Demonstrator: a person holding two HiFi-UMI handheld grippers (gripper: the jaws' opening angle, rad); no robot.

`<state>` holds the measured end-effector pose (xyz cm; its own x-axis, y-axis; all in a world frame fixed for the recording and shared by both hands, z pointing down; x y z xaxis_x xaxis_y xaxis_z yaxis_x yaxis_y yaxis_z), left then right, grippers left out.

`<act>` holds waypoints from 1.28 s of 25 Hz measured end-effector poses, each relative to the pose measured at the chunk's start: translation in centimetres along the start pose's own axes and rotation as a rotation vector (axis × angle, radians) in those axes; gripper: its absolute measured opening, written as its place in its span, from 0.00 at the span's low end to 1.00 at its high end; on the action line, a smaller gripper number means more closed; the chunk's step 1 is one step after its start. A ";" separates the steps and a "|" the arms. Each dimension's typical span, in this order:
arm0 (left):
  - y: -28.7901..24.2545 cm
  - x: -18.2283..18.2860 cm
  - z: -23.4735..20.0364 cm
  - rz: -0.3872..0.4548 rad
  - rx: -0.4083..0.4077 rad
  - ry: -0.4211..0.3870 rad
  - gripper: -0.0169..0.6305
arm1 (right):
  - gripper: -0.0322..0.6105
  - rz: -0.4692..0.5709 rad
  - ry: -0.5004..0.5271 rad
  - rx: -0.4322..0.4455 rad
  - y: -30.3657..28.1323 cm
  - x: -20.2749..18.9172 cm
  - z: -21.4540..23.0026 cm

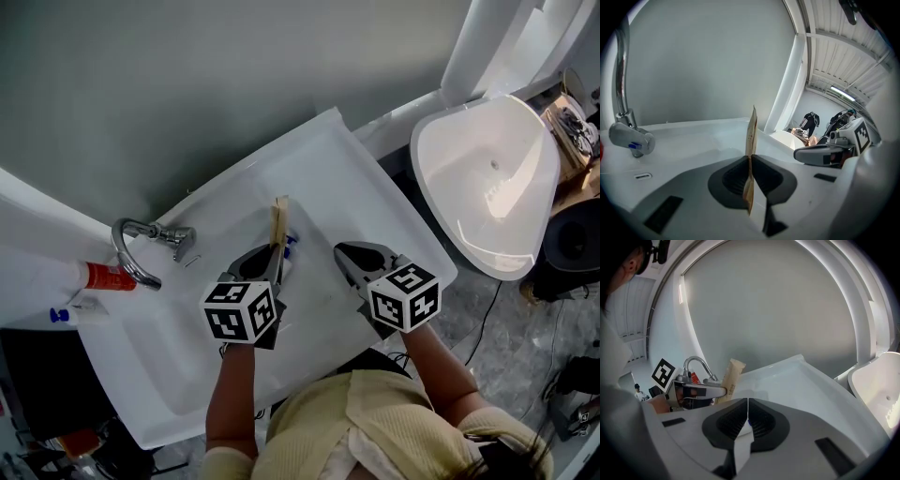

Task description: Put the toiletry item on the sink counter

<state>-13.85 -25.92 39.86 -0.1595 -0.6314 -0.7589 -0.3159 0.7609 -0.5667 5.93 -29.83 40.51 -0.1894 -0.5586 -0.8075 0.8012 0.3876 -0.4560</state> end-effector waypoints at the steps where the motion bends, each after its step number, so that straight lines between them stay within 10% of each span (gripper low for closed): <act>1: -0.4 0.1 -0.2 -0.004 0.007 0.004 0.11 | 0.09 -0.003 0.005 0.003 -0.2 0.2 0.3; 32: -11.6 3.4 -1.7 -0.103 0.064 -0.037 0.11 | 0.09 -0.087 -0.024 0.037 -3.5 -0.6 5.0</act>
<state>-12.34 -37.12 44.38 -0.0942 -0.7013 -0.7066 -0.2682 0.7014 -0.6604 6.12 -34.48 44.47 -0.2460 -0.6068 -0.7558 0.8029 0.3092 -0.5096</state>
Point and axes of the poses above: the fingertips, and each gripper's own axes: y backward along the fingers, z to its right, x out of its top, the point moved 8 cm from there along y, backward along the fingers, and after that the axes turned 2 degrees about -z, right-handed, at the moved point
